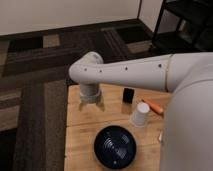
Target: Place the ceramic cup over the eraser
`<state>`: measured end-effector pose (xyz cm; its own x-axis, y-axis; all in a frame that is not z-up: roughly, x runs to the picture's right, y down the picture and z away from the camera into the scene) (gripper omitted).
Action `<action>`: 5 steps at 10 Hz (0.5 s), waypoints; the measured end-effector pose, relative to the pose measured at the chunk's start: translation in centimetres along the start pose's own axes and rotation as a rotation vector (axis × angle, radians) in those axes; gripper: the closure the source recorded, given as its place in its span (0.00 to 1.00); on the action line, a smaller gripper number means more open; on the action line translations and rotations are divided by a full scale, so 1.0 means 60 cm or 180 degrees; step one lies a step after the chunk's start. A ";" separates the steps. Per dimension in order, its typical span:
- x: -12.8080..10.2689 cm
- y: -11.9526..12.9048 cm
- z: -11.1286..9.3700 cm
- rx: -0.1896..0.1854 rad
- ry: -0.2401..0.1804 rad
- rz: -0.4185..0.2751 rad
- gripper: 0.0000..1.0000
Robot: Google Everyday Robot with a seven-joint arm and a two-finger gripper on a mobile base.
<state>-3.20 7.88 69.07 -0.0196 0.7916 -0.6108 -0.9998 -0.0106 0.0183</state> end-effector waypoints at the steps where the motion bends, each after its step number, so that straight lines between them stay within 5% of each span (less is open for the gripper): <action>1: 0.000 -0.027 -0.008 0.0015 -0.0015 0.0031 0.35; 5: 0.013 -0.131 -0.042 0.0025 -0.0004 0.0105 0.35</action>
<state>4.60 7.06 66.45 -0.0525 0.7916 -0.6088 -0.9985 -0.0319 0.0445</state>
